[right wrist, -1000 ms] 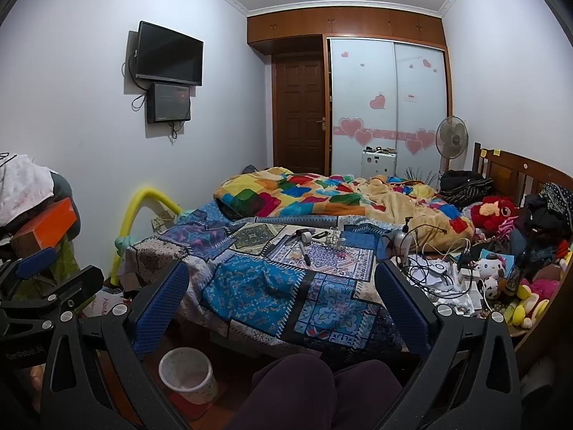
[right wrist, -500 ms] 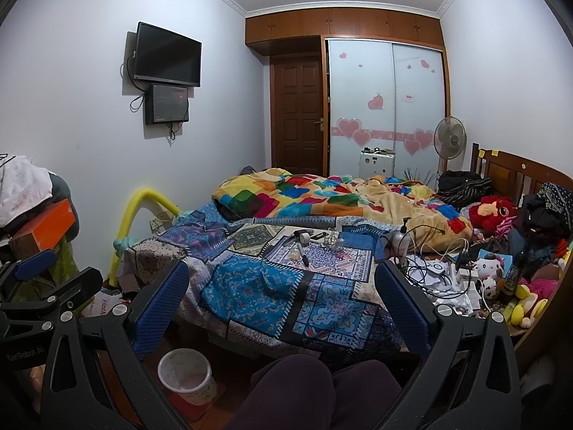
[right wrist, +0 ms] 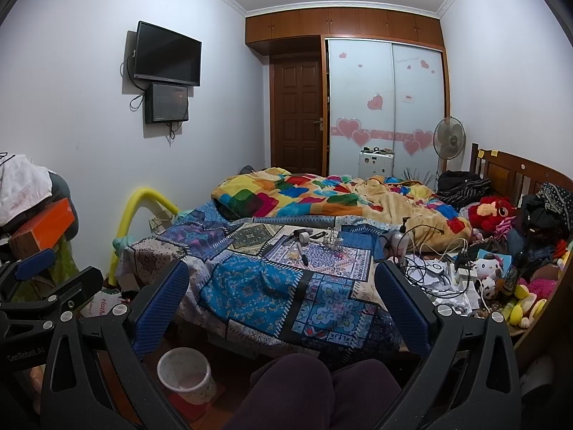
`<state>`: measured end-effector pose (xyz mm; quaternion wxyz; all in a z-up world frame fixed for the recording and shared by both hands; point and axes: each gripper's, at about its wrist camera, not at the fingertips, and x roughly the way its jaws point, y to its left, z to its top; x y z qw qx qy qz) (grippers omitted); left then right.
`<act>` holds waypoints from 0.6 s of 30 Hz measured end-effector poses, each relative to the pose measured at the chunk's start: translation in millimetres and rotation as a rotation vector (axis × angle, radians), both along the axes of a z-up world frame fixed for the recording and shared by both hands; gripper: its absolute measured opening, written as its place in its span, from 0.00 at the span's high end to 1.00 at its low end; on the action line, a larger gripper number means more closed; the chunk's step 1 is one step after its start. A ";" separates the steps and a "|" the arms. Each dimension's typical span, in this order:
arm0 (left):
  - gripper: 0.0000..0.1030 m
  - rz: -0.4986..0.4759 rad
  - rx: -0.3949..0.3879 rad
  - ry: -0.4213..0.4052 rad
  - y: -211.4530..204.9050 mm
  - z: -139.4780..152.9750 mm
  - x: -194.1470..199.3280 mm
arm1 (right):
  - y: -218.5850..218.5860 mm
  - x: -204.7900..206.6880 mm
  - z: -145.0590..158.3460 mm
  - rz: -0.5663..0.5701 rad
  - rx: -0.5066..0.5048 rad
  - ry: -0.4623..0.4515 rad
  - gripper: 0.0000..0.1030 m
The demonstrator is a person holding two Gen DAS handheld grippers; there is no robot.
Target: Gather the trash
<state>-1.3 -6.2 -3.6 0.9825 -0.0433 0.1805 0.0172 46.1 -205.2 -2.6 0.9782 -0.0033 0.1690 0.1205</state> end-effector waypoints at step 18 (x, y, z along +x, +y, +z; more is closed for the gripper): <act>0.00 0.001 -0.001 0.001 0.6 -0.9 0.0 | -0.1 -0.4 1.4 0.000 -0.001 -0.002 0.00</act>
